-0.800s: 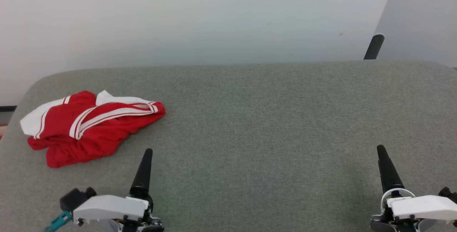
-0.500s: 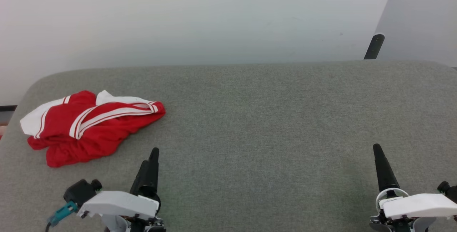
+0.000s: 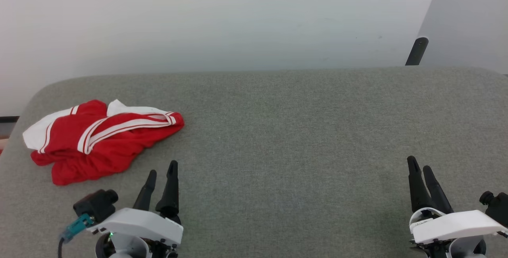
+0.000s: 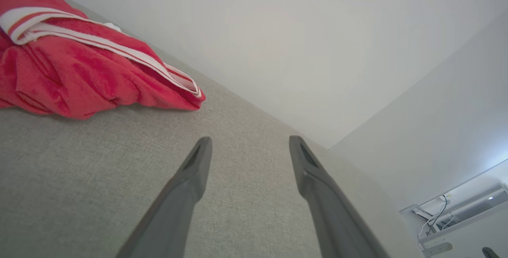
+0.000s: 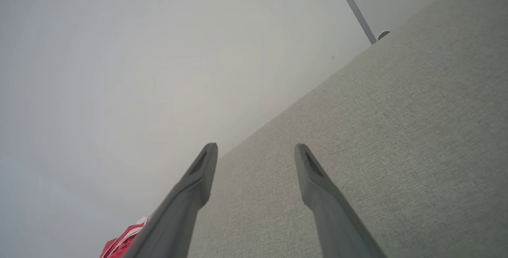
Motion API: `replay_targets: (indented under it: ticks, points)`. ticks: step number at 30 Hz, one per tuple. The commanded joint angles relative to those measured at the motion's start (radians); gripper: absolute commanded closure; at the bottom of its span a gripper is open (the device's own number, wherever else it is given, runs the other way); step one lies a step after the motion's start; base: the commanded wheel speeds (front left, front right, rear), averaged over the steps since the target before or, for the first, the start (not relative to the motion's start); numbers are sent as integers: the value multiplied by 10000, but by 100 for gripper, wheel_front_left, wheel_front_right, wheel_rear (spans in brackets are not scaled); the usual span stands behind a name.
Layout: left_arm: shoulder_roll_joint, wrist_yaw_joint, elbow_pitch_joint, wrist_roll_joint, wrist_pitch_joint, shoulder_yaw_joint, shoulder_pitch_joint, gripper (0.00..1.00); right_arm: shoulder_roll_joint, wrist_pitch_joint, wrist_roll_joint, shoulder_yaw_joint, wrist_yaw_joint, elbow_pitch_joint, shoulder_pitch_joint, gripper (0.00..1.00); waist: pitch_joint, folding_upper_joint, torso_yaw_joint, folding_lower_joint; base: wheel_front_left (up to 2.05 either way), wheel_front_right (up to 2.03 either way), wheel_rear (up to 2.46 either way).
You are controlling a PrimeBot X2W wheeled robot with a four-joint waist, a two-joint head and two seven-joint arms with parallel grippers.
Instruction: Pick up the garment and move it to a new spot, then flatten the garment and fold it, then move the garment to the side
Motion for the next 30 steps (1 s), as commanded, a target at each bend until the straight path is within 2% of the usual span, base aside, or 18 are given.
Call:
replay_targets:
  ticks: [1, 9, 30]
  points:
    - [42, 72, -138, 347, -91, -8, -166, 0, -63, -86, -328, 18, 5, -115, -172, 0, 3, -1, 3, 0, 0, 0, 0]
    - [-103, 123, -191, 1901, -291, 216, -63, 0, 6, -287, -1512, -89, 5, -56, -234, 0, 3, -1, 7, 0, 0, 0, 0]
    - [-548, -347, -102, 4633, -756, 892, 76, 0, 71, -700, -3536, -37, 6, -98, -288, 0, -41, -1, -43, 0, 0, 0, 0]
